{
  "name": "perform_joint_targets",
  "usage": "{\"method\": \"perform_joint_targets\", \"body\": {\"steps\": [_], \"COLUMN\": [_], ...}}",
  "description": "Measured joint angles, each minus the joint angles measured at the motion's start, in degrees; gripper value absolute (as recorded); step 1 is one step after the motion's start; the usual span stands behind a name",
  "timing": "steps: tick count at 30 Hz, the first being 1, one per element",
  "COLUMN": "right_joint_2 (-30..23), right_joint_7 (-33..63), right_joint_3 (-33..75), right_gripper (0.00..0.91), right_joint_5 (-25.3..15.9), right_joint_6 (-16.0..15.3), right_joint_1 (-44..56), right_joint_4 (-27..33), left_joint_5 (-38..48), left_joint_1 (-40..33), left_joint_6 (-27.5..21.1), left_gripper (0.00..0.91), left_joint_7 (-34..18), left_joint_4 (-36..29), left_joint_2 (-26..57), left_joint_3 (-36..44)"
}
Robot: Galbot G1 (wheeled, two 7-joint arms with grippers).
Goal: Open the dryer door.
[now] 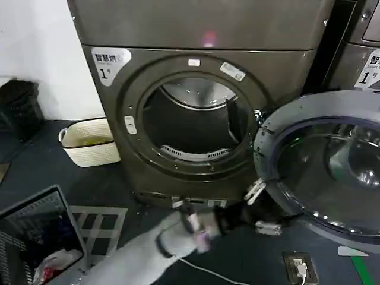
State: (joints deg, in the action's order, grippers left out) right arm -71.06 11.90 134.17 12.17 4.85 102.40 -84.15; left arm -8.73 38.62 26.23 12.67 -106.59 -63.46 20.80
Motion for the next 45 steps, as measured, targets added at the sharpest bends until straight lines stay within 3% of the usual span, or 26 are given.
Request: {"method": "perform_joint_targets", "body": {"steps": [6, 12, 18, 23, 27, 31, 35, 45], "right_joint_2": [-1.37, -1.41, -2.38, -2.15, -2.15, -2.53, -2.46, -2.64], "right_joint_7": [-0.69, -1.36, -2.21, -2.72, -2.88, -2.87, -3.19, -3.34], "right_joint_3": [-1.66, -3.29, -4.60, -5.16, -5.87, -6.44, -6.23, -6.84], "right_gripper": [0.907, 0.907, 0.907, 0.907, 0.907, 0.907, 0.907, 0.907], "right_joint_5": [3.06, 3.66, 4.05, 6.19, 6.21, 6.06, 6.03, 5.90], "right_joint_6": [1.79, 2.00, 2.09, 1.83, 1.86, 2.01, 2.27, 3.24], "right_joint_1": [-0.79, -1.76, -2.21, -2.09, -2.40, -2.64, -2.64, -3.16], "right_joint_4": [-1.30, -2.29, -3.16, -3.25, -3.27, -3.24, -3.03, -2.07], "left_joint_5": [-16.55, -33.17, -57.23, -77.49, -87.95, -91.51, -89.21, -84.06], "left_joint_1": [3.57, 9.91, 15.75, 14.22, 13.30, 12.23, 10.70, 13.93], "left_joint_6": [9.17, 20.55, 21.13, 21.04, 21.07, 21.06, 21.03, 20.99], "left_gripper": [0.907, 0.907, 0.907, 0.907, 0.907, 0.907, 0.907, 0.907], "left_joint_7": [1.12, -2.80, -5.75, -8.04, -8.60, -3.79, 0.68, 3.35], "left_joint_4": [-6.30, -6.36, -1.67, 7.14, 13.29, 18.75, 26.39, 33.11], "left_joint_2": [12.41, 25.71, 37.17, 43.02, 46.95, 47.61, 46.98, 49.24], "left_joint_3": [-7.68, -17.48, -24.96, -25.47, -24.40, -24.41, -23.98, -25.25]}}
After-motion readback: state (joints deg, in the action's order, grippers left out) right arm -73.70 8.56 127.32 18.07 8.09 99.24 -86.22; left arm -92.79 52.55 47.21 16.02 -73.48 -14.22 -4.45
